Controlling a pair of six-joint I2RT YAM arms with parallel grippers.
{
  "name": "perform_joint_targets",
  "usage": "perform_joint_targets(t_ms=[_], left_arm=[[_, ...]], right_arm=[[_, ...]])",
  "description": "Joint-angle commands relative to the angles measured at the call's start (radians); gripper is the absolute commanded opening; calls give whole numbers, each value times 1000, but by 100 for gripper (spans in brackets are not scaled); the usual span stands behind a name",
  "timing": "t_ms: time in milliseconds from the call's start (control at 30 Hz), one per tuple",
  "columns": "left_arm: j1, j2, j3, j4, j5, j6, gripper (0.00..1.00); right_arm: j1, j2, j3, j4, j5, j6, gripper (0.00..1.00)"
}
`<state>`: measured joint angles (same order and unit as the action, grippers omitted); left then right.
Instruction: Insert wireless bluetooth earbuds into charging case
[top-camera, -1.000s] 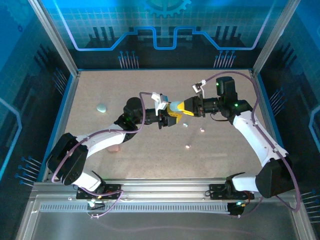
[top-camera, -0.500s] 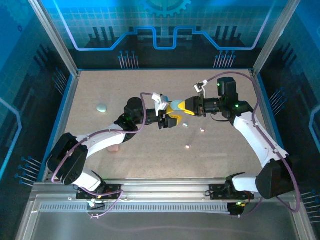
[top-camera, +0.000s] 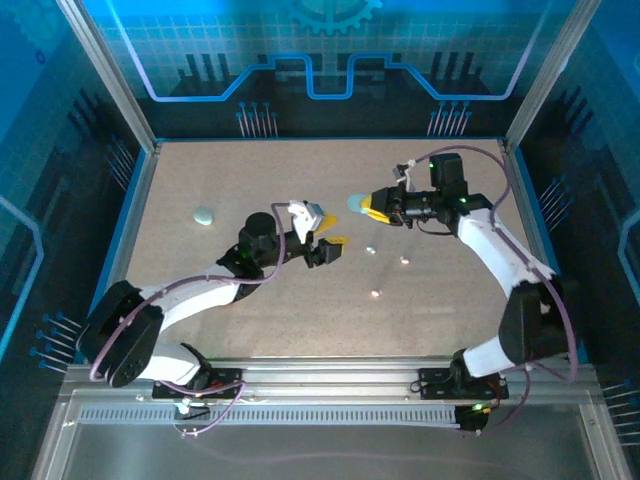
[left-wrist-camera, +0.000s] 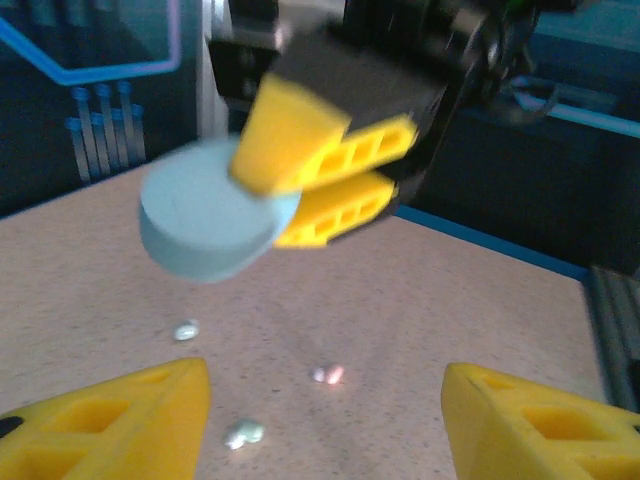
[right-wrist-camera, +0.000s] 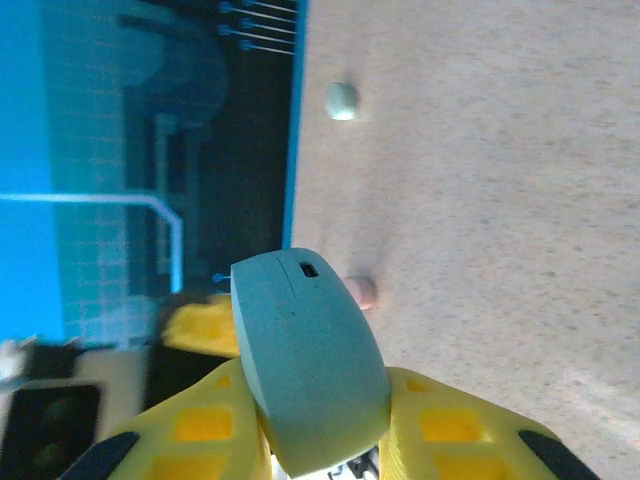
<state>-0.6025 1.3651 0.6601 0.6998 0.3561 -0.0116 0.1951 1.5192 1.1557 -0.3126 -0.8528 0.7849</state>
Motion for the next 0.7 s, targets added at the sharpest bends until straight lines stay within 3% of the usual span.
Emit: perform_joint_targets(t_ms=[0, 233, 333, 433, 667], left_arm=[[9, -102, -25, 1, -162, 39, 64], [20, -221, -14, -180, -291, 44, 67], [30, -253, -12, -247, -331, 11, 68], [45, -270, 10, -333, -357, -30, 70], [75, -270, 40, -418, -374, -82, 71]], right_arm=[[0, 128, 54, 14, 34, -24, 20], [48, 438, 214, -15, 44, -48, 20], [82, 551, 340, -130, 106, -104, 20], [112, 646, 462, -232, 146, -146, 21], [144, 793, 606, -279, 223, -120, 22]])
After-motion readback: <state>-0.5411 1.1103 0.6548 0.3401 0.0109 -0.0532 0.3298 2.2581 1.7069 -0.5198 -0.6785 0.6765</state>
